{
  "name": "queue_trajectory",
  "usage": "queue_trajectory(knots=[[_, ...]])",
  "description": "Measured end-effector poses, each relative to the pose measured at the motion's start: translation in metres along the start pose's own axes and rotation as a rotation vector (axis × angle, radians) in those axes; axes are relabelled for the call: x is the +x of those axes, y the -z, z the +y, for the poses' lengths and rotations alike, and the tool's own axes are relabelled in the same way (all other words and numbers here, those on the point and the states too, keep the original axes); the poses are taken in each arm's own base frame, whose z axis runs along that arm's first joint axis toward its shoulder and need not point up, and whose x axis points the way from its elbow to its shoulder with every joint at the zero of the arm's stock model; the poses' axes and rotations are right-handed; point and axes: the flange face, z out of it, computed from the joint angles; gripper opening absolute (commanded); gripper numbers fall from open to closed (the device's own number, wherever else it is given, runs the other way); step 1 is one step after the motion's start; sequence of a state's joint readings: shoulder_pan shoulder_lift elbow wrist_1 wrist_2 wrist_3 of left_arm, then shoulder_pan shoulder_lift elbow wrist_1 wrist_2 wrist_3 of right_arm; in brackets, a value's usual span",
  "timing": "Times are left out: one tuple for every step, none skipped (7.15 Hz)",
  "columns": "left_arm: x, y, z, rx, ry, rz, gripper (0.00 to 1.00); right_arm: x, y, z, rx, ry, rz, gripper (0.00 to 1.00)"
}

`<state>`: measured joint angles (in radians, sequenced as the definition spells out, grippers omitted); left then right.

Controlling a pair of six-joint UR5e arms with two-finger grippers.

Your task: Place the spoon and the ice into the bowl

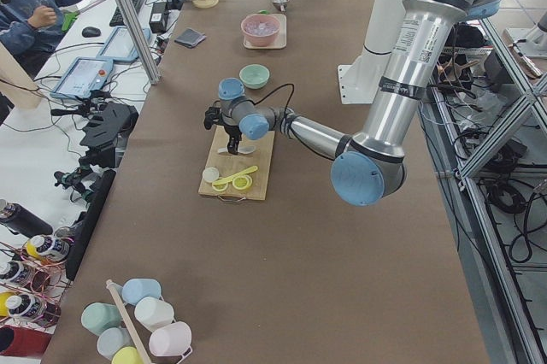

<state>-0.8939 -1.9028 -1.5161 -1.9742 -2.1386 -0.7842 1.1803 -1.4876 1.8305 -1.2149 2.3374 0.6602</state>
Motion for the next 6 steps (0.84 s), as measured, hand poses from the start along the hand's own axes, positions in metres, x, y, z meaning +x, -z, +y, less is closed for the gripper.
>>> queue_trajectory(knots=[[-0.001, -0.003, -0.002, -0.001, 0.002, -0.005, 0.53, -0.012, -0.006, 0.001, 0.002, -0.003, 0.006, 0.99], [-0.002, -0.006, -0.003, -0.004, 0.005, -0.009, 0.52, -0.018, -0.010, 0.002, 0.000, -0.002, 0.008, 0.99], [-0.002, -0.009, -0.006, -0.007, 0.007, -0.012, 0.26, -0.021, -0.013, 0.003, -0.002, 0.000, 0.009, 0.99], [0.000, -0.011, -0.008, -0.008, 0.008, -0.014, 0.00, -0.023, -0.014, 0.003, -0.003, 0.002, 0.009, 0.99], [0.001, -0.011, -0.010, -0.008, 0.008, -0.014, 0.00, -0.024, -0.015, 0.003, -0.004, 0.004, 0.009, 0.99], [0.002, -0.011, -0.011, -0.006, 0.007, -0.013, 0.00, -0.024, -0.015, 0.003, -0.004, 0.005, 0.010, 0.99]])
